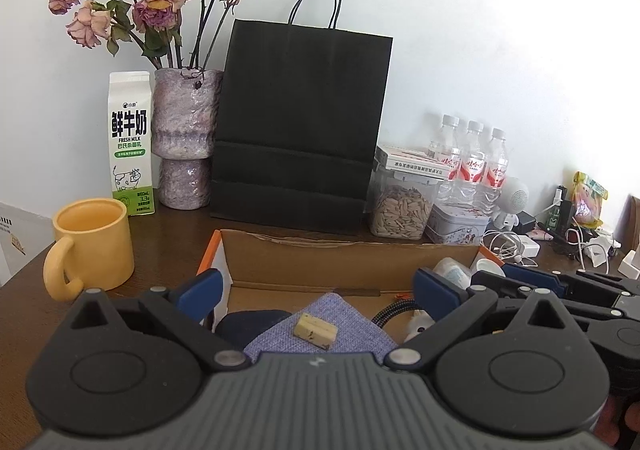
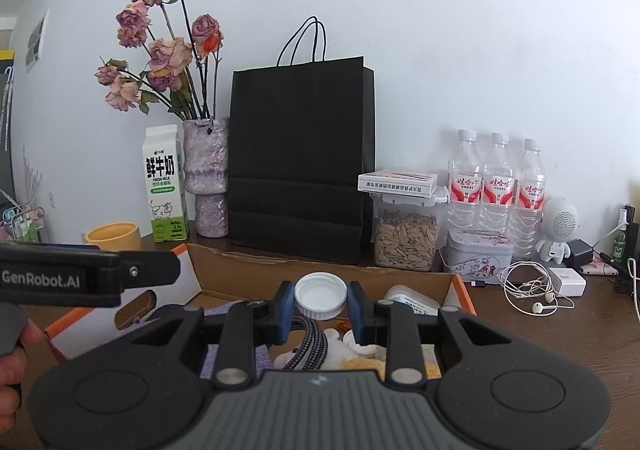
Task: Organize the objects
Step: 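Carry the cap over the red box with the right tool, then lower the cap into the box and open the right tool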
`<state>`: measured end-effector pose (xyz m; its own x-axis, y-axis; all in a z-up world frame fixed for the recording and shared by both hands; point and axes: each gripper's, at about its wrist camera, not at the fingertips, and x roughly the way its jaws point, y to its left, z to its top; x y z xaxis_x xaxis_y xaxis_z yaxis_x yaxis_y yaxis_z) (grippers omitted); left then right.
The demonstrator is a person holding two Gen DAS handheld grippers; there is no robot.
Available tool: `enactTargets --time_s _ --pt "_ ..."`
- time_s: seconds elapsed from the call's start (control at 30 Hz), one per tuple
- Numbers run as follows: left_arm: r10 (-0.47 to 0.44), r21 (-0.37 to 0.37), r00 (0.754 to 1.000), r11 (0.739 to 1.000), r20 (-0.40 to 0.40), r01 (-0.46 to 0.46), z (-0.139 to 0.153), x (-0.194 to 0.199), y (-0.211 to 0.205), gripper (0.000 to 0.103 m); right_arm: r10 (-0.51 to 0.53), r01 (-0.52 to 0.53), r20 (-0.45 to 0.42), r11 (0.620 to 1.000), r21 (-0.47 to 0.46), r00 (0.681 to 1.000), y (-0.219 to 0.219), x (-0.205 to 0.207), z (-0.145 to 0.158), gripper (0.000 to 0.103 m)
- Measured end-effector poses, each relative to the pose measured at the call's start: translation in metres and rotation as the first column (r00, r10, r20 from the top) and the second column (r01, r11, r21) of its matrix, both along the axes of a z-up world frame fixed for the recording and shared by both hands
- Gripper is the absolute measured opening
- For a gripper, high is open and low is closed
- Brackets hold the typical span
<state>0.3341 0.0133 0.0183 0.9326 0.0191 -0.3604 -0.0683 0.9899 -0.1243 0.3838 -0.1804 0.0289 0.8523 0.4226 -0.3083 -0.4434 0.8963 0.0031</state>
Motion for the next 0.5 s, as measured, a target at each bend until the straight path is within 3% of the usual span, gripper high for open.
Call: enactTargets --time_s 0.13,0.17,0.2,0.23,0.27,0.5 --pt "0.024 0.004 1.000 1.000 -0.011 -0.024 -0.004 0.006 0.005 0.103 -0.007 0.006 -0.031 1.000 -0.014 1.000 0.001 0.014 -0.006 0.030" --pt "0.033 0.003 0.999 0.999 -0.011 -0.033 -0.004 0.006 0.006 0.103 -0.009 0.008 -0.040 1.000 -0.023 0.999 0.001 0.016 -0.007 0.047" --pt "0.038 0.002 0.999 0.999 -0.011 -0.038 -0.004 0.006 0.007 0.103 -0.018 0.016 -0.049 0.999 -0.031 0.999 0.001 0.017 -0.009 0.080" --pt "0.042 0.002 0.999 0.999 -0.010 -0.042 -0.003 0.005 0.008 0.103 -0.028 0.026 -0.051 0.999 -0.036 0.998 0.001 0.017 -0.010 0.096" --pt "0.044 0.002 0.999 0.999 -0.006 -0.044 -0.002 0.004 0.008 0.103 -0.039 0.037 -0.038 0.999 -0.037 0.999 0.001 0.015 -0.010 0.103" --pt "0.043 0.014 0.998 0.999 0.035 -0.043 0.012 -0.016 0.004 0.103 -0.050 0.050 -0.001 0.998 -0.036 0.999 -0.001 -0.003 0.003 0.103"
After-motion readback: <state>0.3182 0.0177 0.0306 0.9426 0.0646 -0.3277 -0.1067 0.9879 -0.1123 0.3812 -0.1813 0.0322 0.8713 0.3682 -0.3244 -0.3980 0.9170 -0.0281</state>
